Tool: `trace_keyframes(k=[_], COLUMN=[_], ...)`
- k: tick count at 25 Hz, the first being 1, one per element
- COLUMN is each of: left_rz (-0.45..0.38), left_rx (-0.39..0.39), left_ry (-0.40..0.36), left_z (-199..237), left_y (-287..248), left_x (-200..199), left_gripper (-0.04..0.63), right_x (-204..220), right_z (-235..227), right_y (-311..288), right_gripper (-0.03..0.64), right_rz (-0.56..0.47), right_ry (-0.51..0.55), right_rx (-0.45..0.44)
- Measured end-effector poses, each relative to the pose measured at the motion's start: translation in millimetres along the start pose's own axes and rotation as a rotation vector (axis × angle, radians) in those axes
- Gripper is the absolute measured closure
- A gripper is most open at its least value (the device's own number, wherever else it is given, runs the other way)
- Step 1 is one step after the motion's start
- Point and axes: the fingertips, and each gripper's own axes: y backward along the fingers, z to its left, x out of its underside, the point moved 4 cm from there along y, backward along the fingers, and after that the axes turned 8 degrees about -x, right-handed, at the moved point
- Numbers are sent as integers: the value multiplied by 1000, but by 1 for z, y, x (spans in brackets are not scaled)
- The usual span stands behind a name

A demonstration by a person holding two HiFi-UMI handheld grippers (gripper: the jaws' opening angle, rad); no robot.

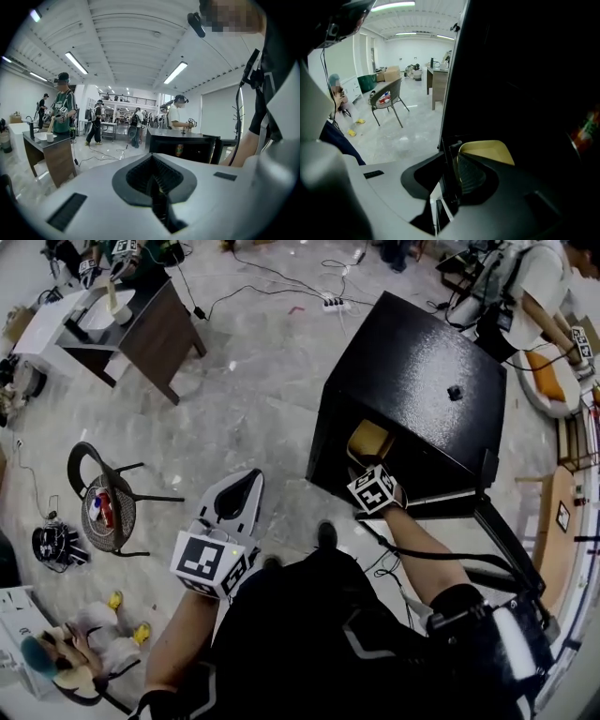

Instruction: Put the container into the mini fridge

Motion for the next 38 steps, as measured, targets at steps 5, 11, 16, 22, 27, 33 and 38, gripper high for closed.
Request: trace_keyframes(k=[5,11,16,22,27,33,38], left_rz=[-17,-31,-37,-51,-59,-75,-97], left_rx=[79,148,194,280,343,381,350], left_ry=[-11,-8,13,22,58,71,64], left_z=[-3,-5,-5,-12,-15,-10,-3], left_y=[7,18,28,44,56,65,68], left_x=[-2,0,3,3,3,2,-8], left_gripper=[586,586,586,586,586,586,588], right_x=[-7,-24,-45,-59,-69,-76,-80], right_z=[17,34,58,89,119,147,152], right_y=[31,73,109,153,200,246,281], right_gripper=[541,555,575,598,598,600,600], right_rz=[-81,-197,-289,-383,-459,-510,-565], right_ry=[-64,-155,-169,-246,-281,-290,-323], right_rx=[51,105,126,151,187,261,314])
